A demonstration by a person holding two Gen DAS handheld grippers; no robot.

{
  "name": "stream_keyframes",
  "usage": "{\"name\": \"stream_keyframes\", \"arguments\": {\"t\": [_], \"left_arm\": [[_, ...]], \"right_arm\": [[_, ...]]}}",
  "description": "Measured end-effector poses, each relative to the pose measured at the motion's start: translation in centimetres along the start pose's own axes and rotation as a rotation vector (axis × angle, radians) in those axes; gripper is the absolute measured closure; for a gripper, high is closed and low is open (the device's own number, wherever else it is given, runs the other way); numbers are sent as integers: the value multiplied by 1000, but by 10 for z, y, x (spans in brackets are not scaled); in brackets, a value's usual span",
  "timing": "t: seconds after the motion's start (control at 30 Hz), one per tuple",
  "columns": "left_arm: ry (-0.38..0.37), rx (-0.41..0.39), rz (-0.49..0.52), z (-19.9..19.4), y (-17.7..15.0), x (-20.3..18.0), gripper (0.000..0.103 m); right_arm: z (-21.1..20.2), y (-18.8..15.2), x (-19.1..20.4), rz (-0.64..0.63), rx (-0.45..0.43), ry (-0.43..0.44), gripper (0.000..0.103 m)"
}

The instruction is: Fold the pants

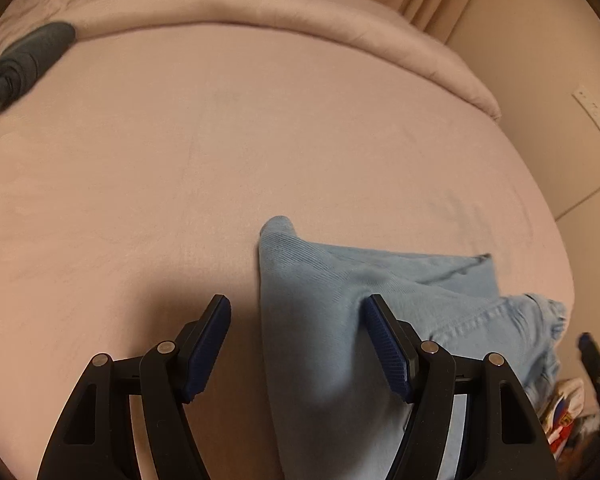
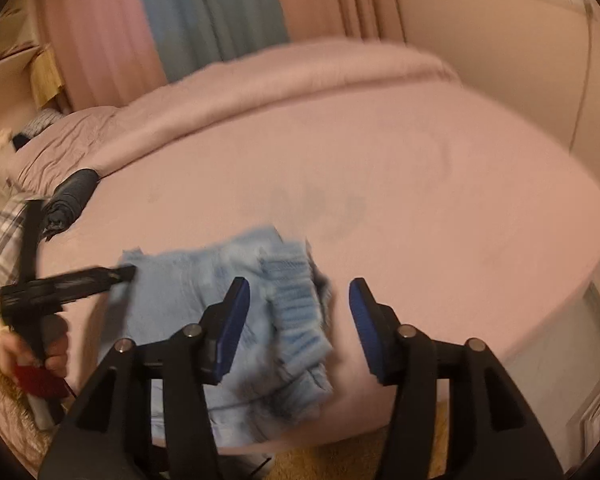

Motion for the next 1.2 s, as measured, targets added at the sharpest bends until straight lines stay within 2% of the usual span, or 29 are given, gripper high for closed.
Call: {"name": "stream_keyframes", "arguments": {"t": [0.03, 0.1, 0.17, 0.37, 0.5, 0.67, 0.8, 0.9, 1.03, 1.2], "left_arm": [[-6, 6, -22, 2, -1, 3, 33], [-11, 1, -46, 2, -1, 3, 33], [-9, -4, -29, 2, -2, 3, 32], [15, -39, 4, -3, -5, 6, 31], [20, -78, 19, -17, -23, 7, 32], [-5, -59, 4, -36, -48, 10, 38], [22, -54, 34, -53, -79, 11, 39], [58, -86, 90, -65, -99, 7, 39], [25, -97, 77, -75, -115, 10, 40], [-25, -56, 28, -87, -131, 20, 40]], "right_arm": [[3, 4, 4, -7, -7, 21, 50], [18, 4, 21, -20, 33, 100, 52], [37, 0, 30, -39, 77, 118, 52], [84, -8, 32, -127, 95, -2, 54], [81, -7, 27, -144, 87, -7, 54], [81, -8, 33, -132, 81, 5, 54], [79, -12, 39, -143, 77, -5, 54], [77, -13, 40, -137, 77, 0, 54], [74, -14, 39, -132, 76, 3, 54], [72, -16, 37, -139, 82, 2, 54]]}}
Point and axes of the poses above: each gripper's, at about its wrist camera, not at the fingertips, and z roughly the way its jaws point, x to its left, y to its top, the point moved 9 cm from there along z, roughly the way its jaws point, and after that the axes turned 4 degrees about -x, right-handed, at the moved point
